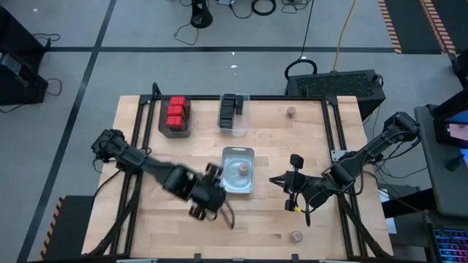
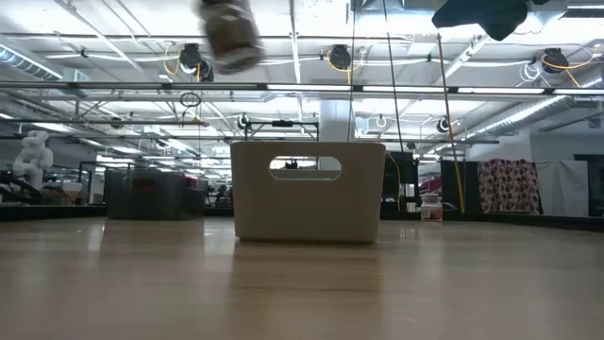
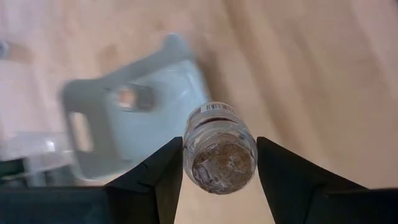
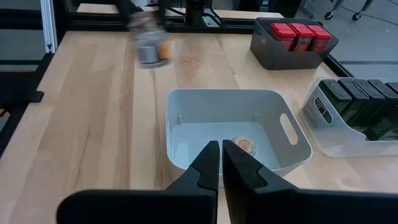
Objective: Sort spices by type
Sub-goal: Put the brown seasoning bottle into the gray bin
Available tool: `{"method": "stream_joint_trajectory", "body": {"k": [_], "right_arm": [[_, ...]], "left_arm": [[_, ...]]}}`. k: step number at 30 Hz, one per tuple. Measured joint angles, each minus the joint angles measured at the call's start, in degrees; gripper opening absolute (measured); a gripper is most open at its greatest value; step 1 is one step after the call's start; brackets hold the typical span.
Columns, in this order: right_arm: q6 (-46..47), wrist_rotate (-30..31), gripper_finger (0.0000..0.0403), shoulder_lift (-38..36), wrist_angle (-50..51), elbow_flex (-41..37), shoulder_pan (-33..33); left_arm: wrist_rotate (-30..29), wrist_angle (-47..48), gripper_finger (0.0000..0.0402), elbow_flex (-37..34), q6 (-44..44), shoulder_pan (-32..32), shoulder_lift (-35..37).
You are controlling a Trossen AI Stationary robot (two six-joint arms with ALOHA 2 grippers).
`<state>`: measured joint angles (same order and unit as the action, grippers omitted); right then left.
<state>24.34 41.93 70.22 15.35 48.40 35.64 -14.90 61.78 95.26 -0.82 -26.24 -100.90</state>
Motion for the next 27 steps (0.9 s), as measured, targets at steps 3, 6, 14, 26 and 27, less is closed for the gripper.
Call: {"method": "stream_joint_trajectory", "body": {"k": [3,6,14,26,27], "right_arm": [[-0.5,0.0,0.0,0.0,0.3,0.0,0.0],[-1.3,0.0,0.0,0.0,0.4,0.0,0.0],[-4.1,0.0,0.0,0.0,0.4,0.0,0.0],[-9.4,0.0,0.0,0.0,0.4,0.0,-1.0],[-9.4,0.0,0.0,0.0,0.5,0.0,-1.3]], "left_arm": [[1.0,0.0,0.0189,1.4,-5.6,5.1,0.0],[3.0,0.0,0.0189,1.6,-9.5,10.3,0.0],[10.5,-5.1,0.0189,1.6,-16.1,21.6,-0.4],[18.1,-10.0,0.0189,0.8,-19.8,29.1,-4.7],[18.1,-9.9,0.0189,0.8,-20.7,29.3,-5.5]]}}
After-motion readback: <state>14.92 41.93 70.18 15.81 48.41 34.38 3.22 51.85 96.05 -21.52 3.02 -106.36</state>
